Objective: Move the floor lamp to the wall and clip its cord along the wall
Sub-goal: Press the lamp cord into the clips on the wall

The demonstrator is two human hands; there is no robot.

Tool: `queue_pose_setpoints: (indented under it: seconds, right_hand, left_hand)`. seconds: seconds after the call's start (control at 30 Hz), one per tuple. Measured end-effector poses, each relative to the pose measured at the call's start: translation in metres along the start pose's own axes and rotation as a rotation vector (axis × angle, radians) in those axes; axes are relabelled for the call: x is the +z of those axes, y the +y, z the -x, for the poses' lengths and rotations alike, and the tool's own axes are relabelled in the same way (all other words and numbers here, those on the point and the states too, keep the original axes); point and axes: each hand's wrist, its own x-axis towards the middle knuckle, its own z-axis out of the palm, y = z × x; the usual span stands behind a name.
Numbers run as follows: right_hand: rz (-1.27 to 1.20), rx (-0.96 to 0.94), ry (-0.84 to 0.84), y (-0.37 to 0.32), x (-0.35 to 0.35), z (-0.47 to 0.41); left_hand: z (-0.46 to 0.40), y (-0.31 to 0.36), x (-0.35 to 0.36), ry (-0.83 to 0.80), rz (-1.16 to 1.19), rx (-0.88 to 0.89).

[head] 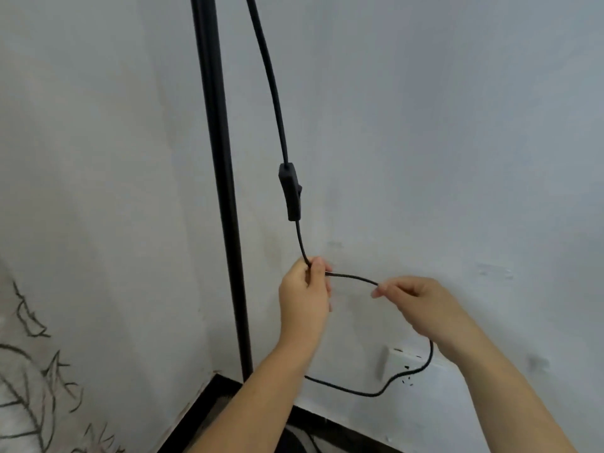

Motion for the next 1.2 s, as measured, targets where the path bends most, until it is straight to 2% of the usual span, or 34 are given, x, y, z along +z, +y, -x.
queue_pose_setpoints:
  seconds: [0.07, 0.13, 0.37, 0.57, 0.63, 0.7, 0.83, 0.93, 1.07, 1.2]
  right_hand:
    - [0.138, -0.088, 0.207, -0.006, 0.008, -0.011]
    - [0.245, -0.117, 0.266, -0.011, 0.022, -0.021]
    - [0.352, -0.092, 0.225, -0.012, 0.058, -0.047]
    - [0.423, -0.075, 0.21, -0.007, 0.061, -0.056]
    - [0.394, -0.049, 0.174, -0.005, 0.062, -0.056]
    - [0.31, -0.006, 0.127, -0.003, 0.062, -0.056]
    - [-0.197, 0.19, -0.082, 0.014, 0.065, -0.044]
    - [-0.412, 0.233, -0.168, 0.032, 0.058, -0.03]
    - [-0.404, 0.166, -0.056, 0.032, 0.039, -0.029]
    - [-0.267, 0.102, 0.057, 0.02, 0.041, -0.031]
  left_hand:
    - [-0.012, -0.001, 0.009, 0.021, 0.043, -0.053]
    - [-0.025, -0.007, 0.012, 0.027, 0.053, -0.102]
    - [-0.041, -0.04, 0.015, -0.015, -0.051, -0.186]
    - [-0.042, -0.051, 0.015, 0.052, -0.363, 0.011]
    - [-0.04, -0.054, 0.015, 0.072, -0.502, 0.046]
    - [-0.04, -0.053, 0.017, 0.083, -0.535, 0.052]
    - [-0.041, -0.055, 0.016, 0.046, -0.417, 0.013]
    - [-0.041, -0.055, 0.017, -0.015, -0.313, -0.065]
    - [-0.04, -0.056, 0.017, 0.016, -0.251, -0.106]
    - [-0.036, -0.061, 0.01, 0.081, -0.343, -0.012]
